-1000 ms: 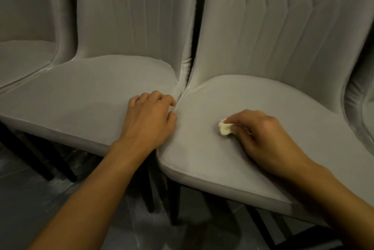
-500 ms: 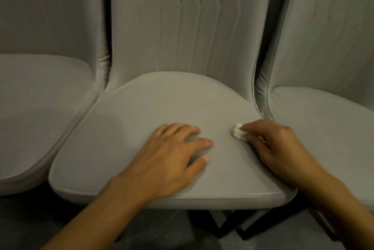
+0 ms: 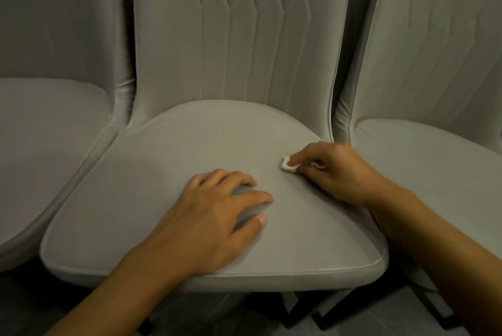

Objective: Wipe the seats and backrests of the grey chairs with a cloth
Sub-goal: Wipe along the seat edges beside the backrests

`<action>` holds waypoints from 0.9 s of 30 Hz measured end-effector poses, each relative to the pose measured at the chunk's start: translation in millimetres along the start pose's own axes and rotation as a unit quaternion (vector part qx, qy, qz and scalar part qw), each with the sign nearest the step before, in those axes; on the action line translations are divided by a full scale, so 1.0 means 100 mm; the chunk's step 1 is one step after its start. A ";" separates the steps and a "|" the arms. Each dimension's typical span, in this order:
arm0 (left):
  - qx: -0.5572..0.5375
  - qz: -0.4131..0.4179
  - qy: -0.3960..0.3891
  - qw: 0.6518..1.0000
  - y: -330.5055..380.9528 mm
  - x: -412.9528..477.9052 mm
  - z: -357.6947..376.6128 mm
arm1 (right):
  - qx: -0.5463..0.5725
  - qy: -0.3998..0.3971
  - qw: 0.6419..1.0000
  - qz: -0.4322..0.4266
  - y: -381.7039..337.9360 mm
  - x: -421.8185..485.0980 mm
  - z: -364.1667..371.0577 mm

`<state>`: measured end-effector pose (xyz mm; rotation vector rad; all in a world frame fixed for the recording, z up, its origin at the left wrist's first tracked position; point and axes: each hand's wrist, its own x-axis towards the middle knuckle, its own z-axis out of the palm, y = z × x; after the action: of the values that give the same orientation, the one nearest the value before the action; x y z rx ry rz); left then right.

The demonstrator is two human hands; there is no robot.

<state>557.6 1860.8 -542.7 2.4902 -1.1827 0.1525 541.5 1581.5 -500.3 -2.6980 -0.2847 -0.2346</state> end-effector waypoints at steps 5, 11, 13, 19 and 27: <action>-0.010 0.004 0.011 1.000 0.00 -0.02 0.02 | -0.108 0.165 0.969 0.148 0.26 0.17 -0.13; -0.015 0.012 0.009 1.000 -0.01 -0.02 -0.02 | 0.097 -0.058 0.992 0.049 -0.28 0.06 -0.02; -0.021 0.020 0.017 0.999 0.00 -0.01 -0.03 | 0.173 -0.131 0.976 0.018 -0.49 -0.01 -0.06; -0.150 -0.069 0.163 0.973 -0.08 -0.07 -0.08 | -0.064 0.130 0.987 0.069 -0.52 -0.07 0.32; -0.016 -0.179 0.133 0.975 -0.87 -0.36 -0.54 | 0.215 -0.062 0.954 -0.198 -1.76 -0.26 0.36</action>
<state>604.5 1957.8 -526.9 2.5098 -0.6140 0.3518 479.3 1749.3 -469.9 -2.2065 -0.8184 -0.0998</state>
